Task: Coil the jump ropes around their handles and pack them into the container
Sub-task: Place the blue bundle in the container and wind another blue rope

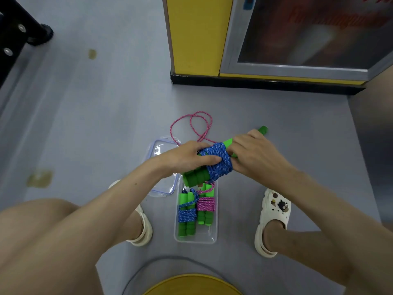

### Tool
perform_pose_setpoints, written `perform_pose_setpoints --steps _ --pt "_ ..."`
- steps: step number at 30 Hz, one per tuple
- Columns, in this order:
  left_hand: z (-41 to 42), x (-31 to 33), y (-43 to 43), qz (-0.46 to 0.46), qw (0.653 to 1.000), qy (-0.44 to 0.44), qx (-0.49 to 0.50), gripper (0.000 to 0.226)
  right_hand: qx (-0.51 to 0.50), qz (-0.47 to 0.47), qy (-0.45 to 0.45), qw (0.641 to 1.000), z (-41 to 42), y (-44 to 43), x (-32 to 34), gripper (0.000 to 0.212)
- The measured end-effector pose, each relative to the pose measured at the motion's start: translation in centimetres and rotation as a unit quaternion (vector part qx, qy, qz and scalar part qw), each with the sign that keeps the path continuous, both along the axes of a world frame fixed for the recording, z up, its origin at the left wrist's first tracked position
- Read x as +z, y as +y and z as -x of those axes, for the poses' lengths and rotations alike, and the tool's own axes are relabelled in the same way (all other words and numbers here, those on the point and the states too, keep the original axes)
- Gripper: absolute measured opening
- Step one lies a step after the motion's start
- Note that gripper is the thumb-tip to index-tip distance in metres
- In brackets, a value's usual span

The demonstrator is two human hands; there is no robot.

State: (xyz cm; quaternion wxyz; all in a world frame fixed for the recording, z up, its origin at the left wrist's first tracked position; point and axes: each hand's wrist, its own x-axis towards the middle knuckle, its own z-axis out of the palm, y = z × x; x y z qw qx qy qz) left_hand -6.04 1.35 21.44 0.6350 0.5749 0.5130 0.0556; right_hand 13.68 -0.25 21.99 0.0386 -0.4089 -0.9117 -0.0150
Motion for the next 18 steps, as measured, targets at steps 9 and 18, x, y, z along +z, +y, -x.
perform_pose_setpoints --steps 9,18 --pt "-0.6 -0.1 0.2 -0.166 0.978 0.096 -0.082 0.037 -0.110 0.124 -0.006 0.986 -0.1 0.3 1.8 0.020" --pt "-0.8 0.5 0.5 -0.183 0.980 0.081 0.000 0.032 -0.216 0.104 -0.071 0.968 0.3 1.1 2.0 0.020"
